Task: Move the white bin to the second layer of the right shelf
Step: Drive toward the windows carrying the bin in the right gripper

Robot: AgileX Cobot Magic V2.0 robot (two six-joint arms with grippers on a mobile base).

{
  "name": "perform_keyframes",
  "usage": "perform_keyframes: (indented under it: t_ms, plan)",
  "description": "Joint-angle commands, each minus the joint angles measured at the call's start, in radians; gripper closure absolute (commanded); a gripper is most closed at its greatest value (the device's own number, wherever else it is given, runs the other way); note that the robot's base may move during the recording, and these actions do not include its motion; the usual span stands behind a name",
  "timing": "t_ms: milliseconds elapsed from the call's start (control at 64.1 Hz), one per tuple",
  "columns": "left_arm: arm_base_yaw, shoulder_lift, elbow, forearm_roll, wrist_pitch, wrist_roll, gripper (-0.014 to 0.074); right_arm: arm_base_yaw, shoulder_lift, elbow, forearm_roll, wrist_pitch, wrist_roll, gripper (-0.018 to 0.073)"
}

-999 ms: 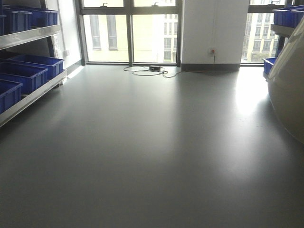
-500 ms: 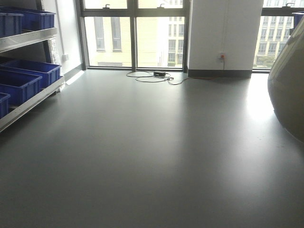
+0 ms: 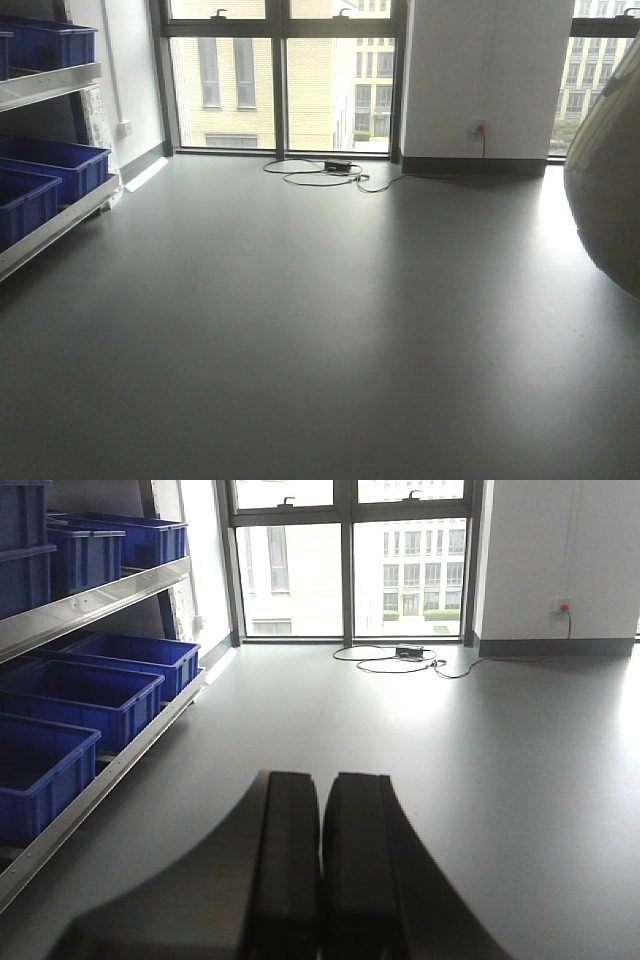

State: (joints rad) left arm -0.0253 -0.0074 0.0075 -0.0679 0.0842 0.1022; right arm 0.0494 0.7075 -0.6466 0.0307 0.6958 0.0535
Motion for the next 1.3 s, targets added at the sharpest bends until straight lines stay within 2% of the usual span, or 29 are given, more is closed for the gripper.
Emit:
perform_keyframes:
  t_ms: [0,1280]
  plan:
    - [-0.004,-0.013,0.037,-0.006,-0.084,-0.003,0.0512,-0.001,-0.004,-0.029,-0.003,-0.085,-0.003,0.0510]
    - [-0.004,-0.013,0.037,-0.006,-0.084,-0.003,0.0512,-0.001,0.007,-0.029,-0.003,-0.086,-0.003,0.0510]
